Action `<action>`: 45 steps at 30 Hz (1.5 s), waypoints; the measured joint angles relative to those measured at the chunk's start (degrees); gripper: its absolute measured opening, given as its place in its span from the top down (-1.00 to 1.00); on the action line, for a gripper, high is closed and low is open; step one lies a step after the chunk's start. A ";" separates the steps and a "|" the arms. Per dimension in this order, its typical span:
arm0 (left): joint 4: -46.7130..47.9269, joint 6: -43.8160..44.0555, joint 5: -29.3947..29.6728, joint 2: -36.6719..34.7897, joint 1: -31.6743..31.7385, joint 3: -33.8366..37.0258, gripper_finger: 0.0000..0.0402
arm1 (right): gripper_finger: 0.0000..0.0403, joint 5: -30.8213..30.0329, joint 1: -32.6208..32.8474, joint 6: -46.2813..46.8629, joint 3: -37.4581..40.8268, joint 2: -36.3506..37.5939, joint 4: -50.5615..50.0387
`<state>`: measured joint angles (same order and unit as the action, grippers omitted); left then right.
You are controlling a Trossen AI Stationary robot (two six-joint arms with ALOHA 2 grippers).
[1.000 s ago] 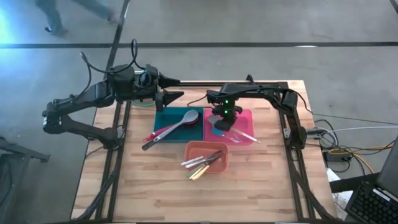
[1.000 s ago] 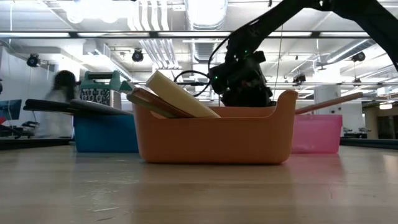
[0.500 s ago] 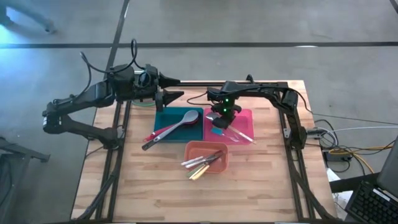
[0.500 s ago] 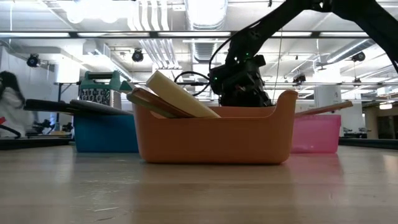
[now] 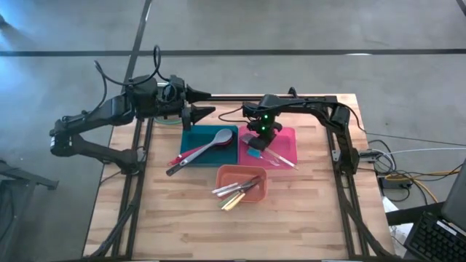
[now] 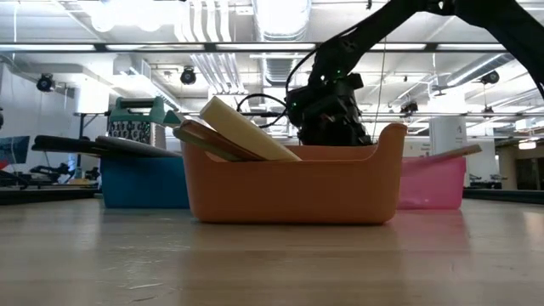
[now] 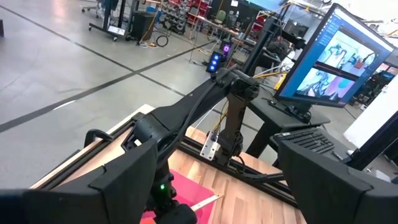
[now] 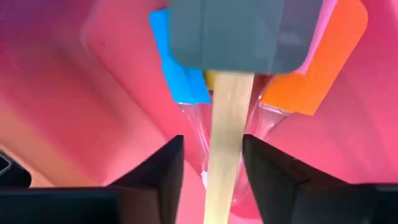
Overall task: Pick & Place Kitchen Items
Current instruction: Put the gray spatula into the red bin, then return to Home Position
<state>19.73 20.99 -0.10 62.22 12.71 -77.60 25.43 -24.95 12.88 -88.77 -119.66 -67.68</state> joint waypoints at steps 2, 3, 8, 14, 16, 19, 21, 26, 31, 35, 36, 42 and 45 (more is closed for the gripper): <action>0.00 0.00 -0.02 0.00 0.01 0.00 -0.68 | 0.18 0.04 0.00 0.00 0.00 0.65 -0.17; 0.00 0.00 0.00 0.00 0.02 0.00 -0.68 | 0.13 0.10 0.02 -0.02 0.00 1.11 -0.27; 0.02 0.00 -0.02 0.00 0.01 0.00 -0.68 | 0.00 0.09 0.27 -0.08 -0.04 4.80 -0.50; 0.11 0.00 -0.02 0.00 0.02 0.02 -0.68 | 0.02 0.07 1.66 -0.23 -0.04 13.45 -0.14; 0.13 0.00 -0.02 0.00 0.01 0.02 -0.68 | 0.04 0.04 2.41 0.45 -0.04 17.02 0.66; 0.11 0.00 -0.02 0.00 0.01 0.03 -0.68 | 0.07 0.07 3.98 0.46 -0.04 22.46 3.05; 0.10 0.00 -0.02 0.00 0.02 0.07 -0.68 | 0.08 0.04 5.26 0.51 -0.04 26.11 5.98; 0.09 0.00 -0.04 0.00 0.00 0.07 -0.68 | 0.11 0.00 9.51 0.06 -0.04 35.55 16.17; 0.07 0.00 -0.04 0.00 0.02 0.07 -0.68 | 0.14 0.08 13.19 -1.28 -0.02 44.07 24.43; 0.07 0.01 -0.04 0.00 0.02 0.07 -0.68 | 0.14 0.14 13.60 -12.00 0.04 49.89 21.16; 0.07 0.01 -0.03 0.00 0.02 0.07 -0.68 | 0.14 0.08 13.72 -13.80 0.09 51.30 19.48; 0.02 0.02 -0.04 0.00 0.02 0.07 -0.68 | 0.10 0.08 13.97 -12.83 3.71 59.16 17.34; 0.02 0.02 -0.04 0.00 0.02 0.07 -0.68 | 0.08 -0.02 13.97 -11.74 8.62 64.09 17.82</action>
<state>19.75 21.01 -0.14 62.22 12.73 -77.54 25.41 -10.98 1.15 -80.15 -55.57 -49.87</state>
